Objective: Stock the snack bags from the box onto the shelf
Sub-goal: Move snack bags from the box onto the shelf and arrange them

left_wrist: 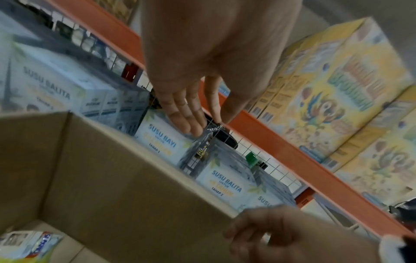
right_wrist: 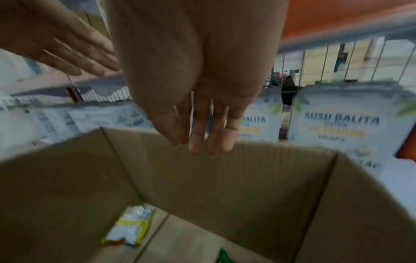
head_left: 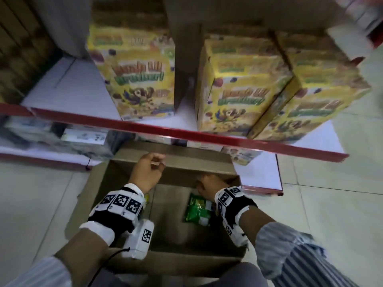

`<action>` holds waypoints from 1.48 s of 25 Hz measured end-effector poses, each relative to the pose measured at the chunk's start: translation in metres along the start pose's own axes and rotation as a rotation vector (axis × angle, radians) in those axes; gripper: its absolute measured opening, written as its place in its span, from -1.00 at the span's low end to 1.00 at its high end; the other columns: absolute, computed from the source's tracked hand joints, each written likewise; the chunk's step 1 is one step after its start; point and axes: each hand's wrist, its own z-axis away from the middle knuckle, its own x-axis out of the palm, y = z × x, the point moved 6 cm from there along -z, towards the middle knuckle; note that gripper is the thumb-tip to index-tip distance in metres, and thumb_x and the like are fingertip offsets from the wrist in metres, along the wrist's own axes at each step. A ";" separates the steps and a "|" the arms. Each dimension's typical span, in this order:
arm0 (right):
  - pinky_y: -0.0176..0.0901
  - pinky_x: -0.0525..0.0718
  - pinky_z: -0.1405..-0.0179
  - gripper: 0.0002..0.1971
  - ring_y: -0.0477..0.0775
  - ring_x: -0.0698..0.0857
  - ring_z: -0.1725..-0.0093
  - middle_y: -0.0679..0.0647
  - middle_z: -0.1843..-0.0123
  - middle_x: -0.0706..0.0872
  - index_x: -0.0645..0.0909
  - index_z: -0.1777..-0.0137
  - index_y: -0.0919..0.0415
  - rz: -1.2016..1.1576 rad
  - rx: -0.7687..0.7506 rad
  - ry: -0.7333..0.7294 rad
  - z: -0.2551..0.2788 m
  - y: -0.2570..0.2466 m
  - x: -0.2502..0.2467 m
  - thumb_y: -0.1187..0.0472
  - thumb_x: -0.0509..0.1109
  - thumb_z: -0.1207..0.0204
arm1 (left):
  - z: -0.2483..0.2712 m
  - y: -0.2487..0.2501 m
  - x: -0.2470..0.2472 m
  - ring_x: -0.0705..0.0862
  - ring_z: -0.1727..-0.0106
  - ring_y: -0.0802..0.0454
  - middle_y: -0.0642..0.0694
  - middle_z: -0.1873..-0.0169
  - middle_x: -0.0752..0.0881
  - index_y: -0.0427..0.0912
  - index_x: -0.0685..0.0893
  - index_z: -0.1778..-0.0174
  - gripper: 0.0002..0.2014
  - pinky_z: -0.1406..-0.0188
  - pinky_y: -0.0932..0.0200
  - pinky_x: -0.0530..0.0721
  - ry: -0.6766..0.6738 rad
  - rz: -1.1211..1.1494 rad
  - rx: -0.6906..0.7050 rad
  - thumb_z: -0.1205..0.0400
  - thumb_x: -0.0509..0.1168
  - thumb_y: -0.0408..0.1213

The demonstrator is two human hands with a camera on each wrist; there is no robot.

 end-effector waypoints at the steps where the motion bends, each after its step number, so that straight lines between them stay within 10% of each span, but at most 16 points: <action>1: 0.06 0.57 -0.26 -0.65 0.29 0.57 -0.31 0.30 -0.32 0.62 0.51 -0.39 0.28 0.016 0.017 -0.042 -0.019 0.014 0.026 0.25 0.17 -0.64 | -0.007 -0.019 0.006 0.68 -0.09 -0.21 -0.34 -0.04 0.73 -0.35 0.69 -0.02 -0.86 -0.28 0.00 0.58 0.010 0.029 -0.012 -0.56 0.34 -0.53; 7: 0.17 0.45 -0.42 -0.53 0.27 0.45 -0.46 0.22 -0.51 0.43 0.34 -0.53 0.21 0.086 0.274 -0.161 -0.098 0.096 0.163 0.12 0.23 -0.65 | -0.038 -0.101 0.043 0.62 0.10 0.07 -0.17 0.07 0.68 -0.43 0.68 -0.06 -0.84 0.06 0.62 0.49 0.014 0.109 0.015 -0.58 0.32 -0.55; 12: 0.07 0.30 -0.53 -0.04 0.32 0.20 -0.60 0.27 -0.68 0.02 -0.19 -0.67 0.25 -0.001 0.363 -0.219 -0.127 0.123 0.225 -0.03 0.41 -0.53 | -0.034 -0.128 0.047 0.59 0.20 0.26 -0.13 0.14 0.68 -0.41 0.68 -0.06 -0.85 0.20 0.69 0.48 0.048 0.154 0.039 -0.59 0.31 -0.54; 14: 0.13 0.33 -0.51 -0.06 0.36 0.19 -0.59 0.29 -0.65 0.13 -0.10 -0.67 0.24 0.041 0.367 -0.261 -0.129 0.121 0.236 -0.01 0.44 -0.50 | -0.031 -0.131 0.045 0.61 0.23 0.32 -0.02 0.22 0.67 -0.33 0.69 -0.03 -0.86 0.21 0.70 0.48 0.043 0.171 0.040 -0.59 0.32 -0.51; 18: -0.05 0.60 -0.20 -0.45 0.25 0.58 -0.32 0.26 -0.34 0.59 0.51 -0.35 0.31 -0.030 0.312 -0.191 -0.120 0.098 0.202 0.03 0.50 -0.45 | -0.029 -0.128 0.039 0.64 0.27 0.41 0.00 0.25 0.65 -0.30 0.67 -0.03 -0.88 0.15 0.55 0.54 0.046 0.188 0.048 -0.60 0.33 -0.47; 21: -0.23 0.67 0.12 -0.63 0.07 0.77 0.02 0.17 -0.08 0.79 0.70 -0.10 0.21 -0.434 0.198 -0.042 -0.097 0.060 0.139 0.11 0.62 -0.32 | -0.028 -0.130 0.033 0.69 0.06 -0.04 -0.12 0.14 0.68 -0.17 0.63 0.00 -0.85 -0.06 0.05 0.62 -0.024 0.181 -0.077 -0.65 0.28 -0.16; 27: -0.13 0.76 0.02 -0.70 0.05 0.80 0.03 0.11 0.02 0.82 0.76 0.07 0.03 -1.027 -0.324 0.434 -0.006 -0.013 0.001 0.12 0.65 -0.17 | -0.007 -0.138 0.024 0.81 0.22 -0.23 -0.36 0.12 0.80 0.17 0.26 -0.43 -0.03 0.23 0.05 0.75 -0.508 0.097 -0.406 -0.16 -0.25 0.61; 30: -0.13 0.58 -0.31 -0.63 0.00 0.64 -0.21 0.13 -0.12 0.66 0.73 -0.02 -0.04 -0.797 -0.488 0.545 0.013 -0.035 -0.019 0.27 0.64 -0.22 | 0.000 -0.122 0.029 0.79 0.02 -0.32 -0.39 0.03 0.79 -0.04 0.44 -0.39 -0.07 0.15 -0.05 0.80 -0.712 0.421 -0.356 -0.31 -0.19 0.55; 32: -0.14 0.50 -0.40 -0.51 -0.03 0.55 -0.32 0.11 -0.21 0.57 0.68 -0.10 0.02 -0.702 -0.568 0.495 0.009 -0.046 -0.008 0.54 0.52 -0.27 | -0.004 -0.110 0.025 0.80 0.02 -0.25 -0.29 -0.03 0.80 -0.11 0.57 -0.32 -0.33 0.22 0.00 0.80 -0.582 0.651 -0.258 -0.44 0.17 0.28; 35: -0.15 0.59 -0.28 -0.51 0.03 0.60 -0.32 0.13 -0.26 0.57 0.65 -0.08 0.17 -0.901 -0.628 0.462 -0.007 -0.034 0.015 0.66 0.25 -0.28 | -0.016 -0.113 0.010 0.81 0.02 -0.11 -0.19 -0.05 0.81 -0.17 0.50 -0.38 -0.14 0.29 0.07 0.78 -0.352 0.821 -0.140 -0.15 0.65 -0.08; 37: -0.28 0.67 -0.02 -0.61 -0.05 0.74 -0.02 0.10 -0.03 0.67 0.58 0.04 0.23 -1.098 -0.488 0.357 -0.028 -0.009 0.042 0.70 0.21 -0.35 | -0.018 -0.119 0.001 0.82 0.04 -0.10 -0.15 -0.03 0.82 -0.15 0.51 -0.35 -0.20 0.28 0.04 0.79 -0.314 0.787 -0.091 -0.17 0.62 -0.15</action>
